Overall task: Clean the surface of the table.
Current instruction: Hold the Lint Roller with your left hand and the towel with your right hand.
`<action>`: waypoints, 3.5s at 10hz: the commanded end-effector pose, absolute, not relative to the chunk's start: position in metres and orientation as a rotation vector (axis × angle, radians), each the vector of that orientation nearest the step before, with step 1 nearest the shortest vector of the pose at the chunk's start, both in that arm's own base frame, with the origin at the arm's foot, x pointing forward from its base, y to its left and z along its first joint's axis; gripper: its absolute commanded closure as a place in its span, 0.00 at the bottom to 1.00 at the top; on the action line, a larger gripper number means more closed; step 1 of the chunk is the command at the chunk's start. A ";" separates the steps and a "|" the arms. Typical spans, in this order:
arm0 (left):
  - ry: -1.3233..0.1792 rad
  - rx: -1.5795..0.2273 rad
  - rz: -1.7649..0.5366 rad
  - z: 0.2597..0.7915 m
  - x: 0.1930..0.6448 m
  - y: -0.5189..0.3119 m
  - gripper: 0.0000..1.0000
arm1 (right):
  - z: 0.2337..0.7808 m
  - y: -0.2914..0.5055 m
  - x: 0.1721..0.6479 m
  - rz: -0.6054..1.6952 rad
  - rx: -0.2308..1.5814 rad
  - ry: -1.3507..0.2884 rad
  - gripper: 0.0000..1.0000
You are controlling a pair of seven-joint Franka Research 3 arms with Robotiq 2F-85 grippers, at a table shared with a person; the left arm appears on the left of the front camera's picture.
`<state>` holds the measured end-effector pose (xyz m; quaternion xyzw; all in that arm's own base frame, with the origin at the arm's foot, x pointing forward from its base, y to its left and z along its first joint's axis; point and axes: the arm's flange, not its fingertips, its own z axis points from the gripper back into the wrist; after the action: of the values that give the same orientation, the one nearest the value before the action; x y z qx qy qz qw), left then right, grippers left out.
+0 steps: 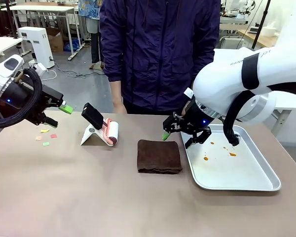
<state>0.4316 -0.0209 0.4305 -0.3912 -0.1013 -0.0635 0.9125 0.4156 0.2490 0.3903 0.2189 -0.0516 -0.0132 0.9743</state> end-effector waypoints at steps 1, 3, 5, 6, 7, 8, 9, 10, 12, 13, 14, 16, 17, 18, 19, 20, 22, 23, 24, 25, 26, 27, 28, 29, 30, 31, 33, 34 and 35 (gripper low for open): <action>-0.201 -0.789 -0.091 0.431 0.449 -0.029 0.00 | 0.382 0.258 0.434 -0.015 0.392 -0.078 0.00; -0.145 -0.769 -0.044 0.422 0.491 -0.039 0.00 | 0.363 0.275 0.469 0.065 0.342 -0.019 0.00; -0.121 -0.749 0.002 0.413 0.512 -0.041 0.00 | 0.347 0.287 0.483 0.040 0.244 -0.011 0.00; -0.121 -0.734 0.012 0.410 0.516 -0.044 0.00 | 0.340 0.295 0.486 0.045 0.196 0.000 0.00; -0.119 -0.731 0.003 0.408 0.518 -0.049 0.00 | 0.334 0.299 0.488 0.026 0.155 0.011 0.00; -0.130 -0.737 -0.001 0.408 0.519 -0.051 0.00 | 0.330 0.302 0.489 0.021 0.144 0.020 0.00; -0.149 -0.752 -0.003 0.407 0.522 -0.050 0.00 | 0.323 0.305 0.491 -0.002 0.128 0.040 0.00; -0.164 -0.749 -0.003 0.405 0.524 -0.053 0.00 | 0.317 0.305 0.492 -0.046 0.113 0.050 0.00; -0.154 -0.731 -0.028 0.402 0.528 -0.065 0.00 | 0.312 0.307 0.490 -0.084 0.098 0.045 0.00; -0.164 -0.730 -0.036 0.401 0.528 -0.071 0.00 | 0.311 0.307 0.490 -0.089 0.096 0.045 0.00; -0.176 -0.732 -0.032 0.401 0.529 -0.077 0.00 | 0.310 0.307 0.489 -0.089 0.096 0.043 0.00; -0.176 -0.720 -0.039 0.399 0.530 -0.086 0.00 | 0.306 0.308 0.490 -0.091 0.091 0.054 0.00; -0.177 -0.718 -0.034 0.399 0.531 -0.086 0.00 | 0.304 0.307 0.489 -0.092 0.089 0.054 0.00; -0.181 -0.720 -0.027 0.399 0.531 -0.087 0.00 | 0.304 0.307 0.489 -0.094 0.086 0.053 0.00; -0.180 -0.718 -0.025 0.398 0.532 -0.089 0.00 | 0.303 0.306 0.489 -0.091 0.086 0.056 0.00; -0.189 -0.732 -0.014 0.398 0.533 -0.089 0.22 | 0.302 0.306 0.488 -0.066 0.097 0.044 0.00; -0.193 -0.735 -0.013 0.398 0.532 -0.089 0.81 | 0.302 0.308 0.487 -0.045 0.105 0.051 0.60; -0.197 -0.733 -0.015 0.398 0.532 -0.089 1.00 | 0.302 0.308 0.487 -0.046 0.105 0.048 1.00; -0.196 -0.735 -0.016 0.399 0.532 -0.089 1.00 | 0.302 0.308 0.487 -0.046 0.107 0.048 0.64; -0.200 -0.740 -0.018 0.399 0.532 -0.089 1.00 | 0.301 0.308 0.487 -0.049 0.106 0.047 1.00; -0.203 -0.735 -0.018 0.399 0.531 -0.089 0.97 | 0.301 0.309 0.487 -0.049 0.109 0.046 1.00; -0.208 -0.734 -0.016 0.399 0.530 -0.089 1.00 | 0.301 0.309 0.487 -0.046 0.110 0.048 1.00; -0.210 -0.736 -0.016 0.400 0.530 -0.089 1.00 | 0.301 0.308 0.487 -0.046 0.112 0.049 1.00; -0.210 -0.735 -0.016 0.400 0.530 -0.090 1.00 | 0.300 0.308 0.487 -0.045 0.111 0.051 1.00; -0.207 -0.734 -0.017 0.399 0.530 -0.090 1.00 | 0.300 0.308 0.488 -0.045 0.113 0.055 1.00; -0.210 -0.731 -0.020 0.400 0.529 -0.090 1.00 | 0.300 0.308 0.488 -0.046 0.116 0.057 1.00; -0.216 -0.738 -0.019 0.401 0.527 -0.089 1.00 | 0.299 0.307 0.488 -0.047 0.123 0.062 1.00; -0.216 -0.742 -0.018 0.401 0.527 -0.090 1.00 | 0.299 0.305 0.489 -0.054 0.135 0.060 1.00; -0.214 -0.756 -0.015 0.403 0.526 -0.088 1.00 | 0.302 0.301 0.488 -0.061 0.171 0.056 1.00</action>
<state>0.5299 -0.0854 0.4001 -0.3557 -0.0934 -0.0112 0.9298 0.4857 0.3044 0.3057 0.0677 0.0294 -0.0303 0.9968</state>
